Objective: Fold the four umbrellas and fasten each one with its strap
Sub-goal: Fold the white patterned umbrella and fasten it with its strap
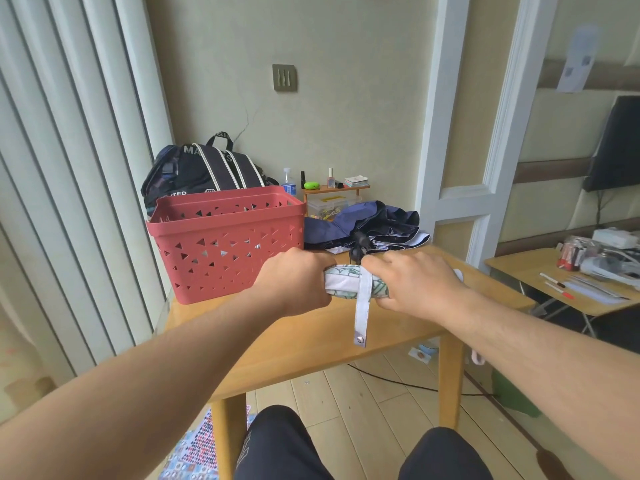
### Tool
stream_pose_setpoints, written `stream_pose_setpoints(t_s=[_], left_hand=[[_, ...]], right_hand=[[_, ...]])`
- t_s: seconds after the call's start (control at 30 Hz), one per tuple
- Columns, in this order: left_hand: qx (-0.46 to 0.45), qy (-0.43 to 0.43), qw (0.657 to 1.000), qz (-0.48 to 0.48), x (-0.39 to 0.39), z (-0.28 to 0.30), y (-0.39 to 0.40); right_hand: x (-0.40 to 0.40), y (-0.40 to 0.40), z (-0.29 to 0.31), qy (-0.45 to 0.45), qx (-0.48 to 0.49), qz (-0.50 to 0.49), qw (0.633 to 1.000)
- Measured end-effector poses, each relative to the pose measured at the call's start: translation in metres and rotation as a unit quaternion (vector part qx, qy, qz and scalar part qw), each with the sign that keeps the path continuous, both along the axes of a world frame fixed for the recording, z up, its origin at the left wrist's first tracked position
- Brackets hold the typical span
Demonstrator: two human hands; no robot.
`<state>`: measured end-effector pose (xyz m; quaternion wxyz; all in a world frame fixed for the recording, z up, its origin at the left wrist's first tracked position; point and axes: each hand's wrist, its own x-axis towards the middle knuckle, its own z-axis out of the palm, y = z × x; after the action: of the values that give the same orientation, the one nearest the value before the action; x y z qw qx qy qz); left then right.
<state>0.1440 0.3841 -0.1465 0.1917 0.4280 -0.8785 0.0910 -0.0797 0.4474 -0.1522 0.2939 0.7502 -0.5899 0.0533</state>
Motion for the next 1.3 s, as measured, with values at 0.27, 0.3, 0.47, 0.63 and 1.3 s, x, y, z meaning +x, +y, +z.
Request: stream_pose_setpoints(t_s=[0.27,0.3,0.47,0.63,1.3], left_hand=[[0.244,0.524,0.815,0.04,-0.006,-0.045,0.015],[0.321,0.581,0.746,0.045,-0.009,-0.052,0.02],[0.45,0.487,0.748,-0.04,-0.029,-0.06,0.034],[0.451,0.428,0.773,-0.122,-0.044,-0.057,0.048],[0.376,0.417,0.819,-0.119,-0.009,-0.035,0.024]], right_hand=[[-0.008,0.002,0.001,-0.087,-0.008,-0.012,0.996],[-0.01,0.001,0.0,-0.102,-0.009,-0.013,0.995],[-0.014,0.003,0.0,-0.142,0.0,-0.041,0.989],[-0.009,0.011,0.009,-0.157,0.002,-0.063,0.986],[0.009,0.022,0.0,-0.711,0.231,0.034,0.664]])
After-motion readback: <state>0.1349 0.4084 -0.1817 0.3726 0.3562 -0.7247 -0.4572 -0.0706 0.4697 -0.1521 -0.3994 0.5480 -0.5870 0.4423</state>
